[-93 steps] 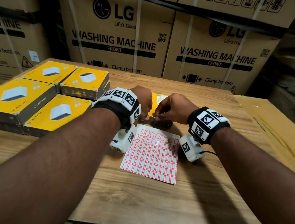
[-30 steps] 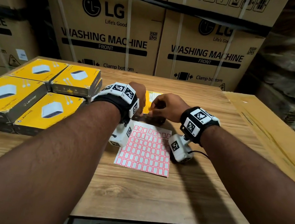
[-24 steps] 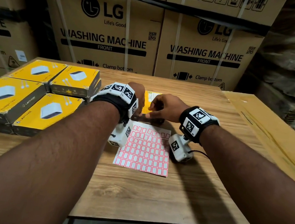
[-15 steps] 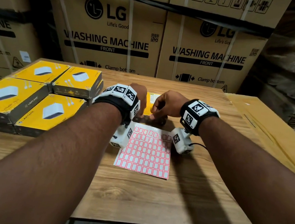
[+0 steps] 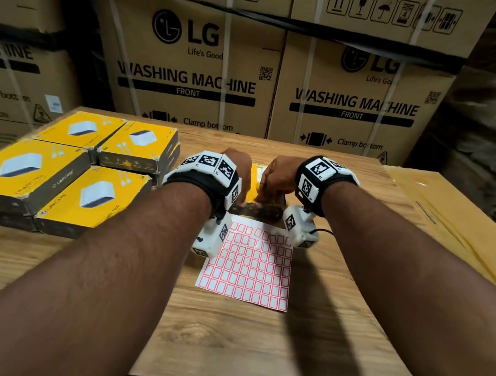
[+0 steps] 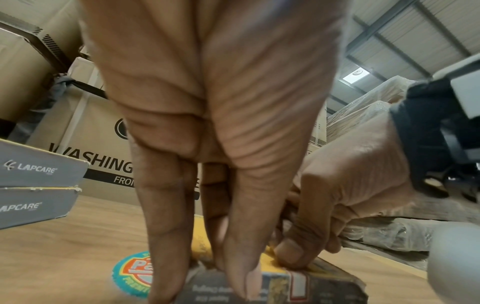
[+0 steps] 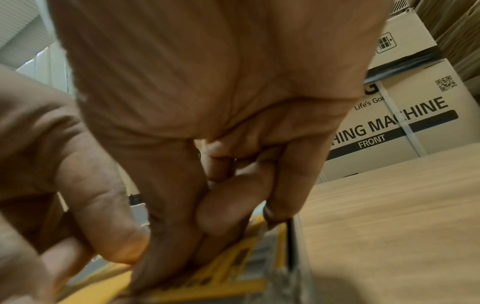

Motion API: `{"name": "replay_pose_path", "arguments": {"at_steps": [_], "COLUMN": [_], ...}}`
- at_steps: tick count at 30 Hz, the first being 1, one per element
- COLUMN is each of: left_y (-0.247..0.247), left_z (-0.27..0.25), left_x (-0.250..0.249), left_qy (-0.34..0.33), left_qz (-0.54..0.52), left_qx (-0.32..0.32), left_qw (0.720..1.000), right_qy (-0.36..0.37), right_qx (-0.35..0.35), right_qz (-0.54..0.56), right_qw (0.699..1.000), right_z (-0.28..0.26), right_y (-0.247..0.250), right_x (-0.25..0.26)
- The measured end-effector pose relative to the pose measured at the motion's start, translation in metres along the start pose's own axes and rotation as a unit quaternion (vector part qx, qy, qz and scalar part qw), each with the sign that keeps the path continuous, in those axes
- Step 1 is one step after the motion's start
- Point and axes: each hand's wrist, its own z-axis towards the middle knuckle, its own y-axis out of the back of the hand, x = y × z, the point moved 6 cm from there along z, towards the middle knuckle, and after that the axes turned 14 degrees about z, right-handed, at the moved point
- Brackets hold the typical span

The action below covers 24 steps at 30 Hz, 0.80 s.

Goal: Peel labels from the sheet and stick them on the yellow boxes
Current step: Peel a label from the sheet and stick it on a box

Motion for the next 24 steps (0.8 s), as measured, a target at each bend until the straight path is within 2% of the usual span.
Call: {"name": "replay_pose_path", "arguments": {"at_steps": [6, 10, 13, 18, 22, 24], "left_y": [-0.002, -0.003, -0.003, 0.001, 0.006, 0.007], "left_z": [0.003, 0.003, 0.002, 0.001, -0.004, -0.007], "left_x": [0.002, 0.003, 0.004, -0.004, -0.02, -0.028], "left_qy": [-0.01, -0.016, -0.011, 0.008, 0.014, 0.013], "left_qz": [-0.013, -0.019, -0.019, 0.011, 0.034, 0.049], "left_qx": [0.019, 0.023, 0.018, -0.032, -0.047, -0.056], "left_qw": [1.0, 0.999, 1.0, 0.999, 0.998, 0.997], "right_qy": [0.026, 0.03, 0.038, 0.101, 0.185, 0.201], "right_qx": [0.027, -0.01, -0.03, -0.063, -0.109, -0.122], "right_qz": [0.011, -0.026, -0.006, 0.06, -0.065, -0.08], "right_qw": [0.999, 0.999, 0.999, 0.991, 0.975, 0.969], "right_z": [-0.004, -0.004, -0.006, -0.036, -0.062, -0.066], "right_y": [-0.001, -0.001, 0.0, -0.007, -0.013, -0.012], "right_x": [-0.011, -0.01, -0.01, -0.016, -0.012, -0.009]}}
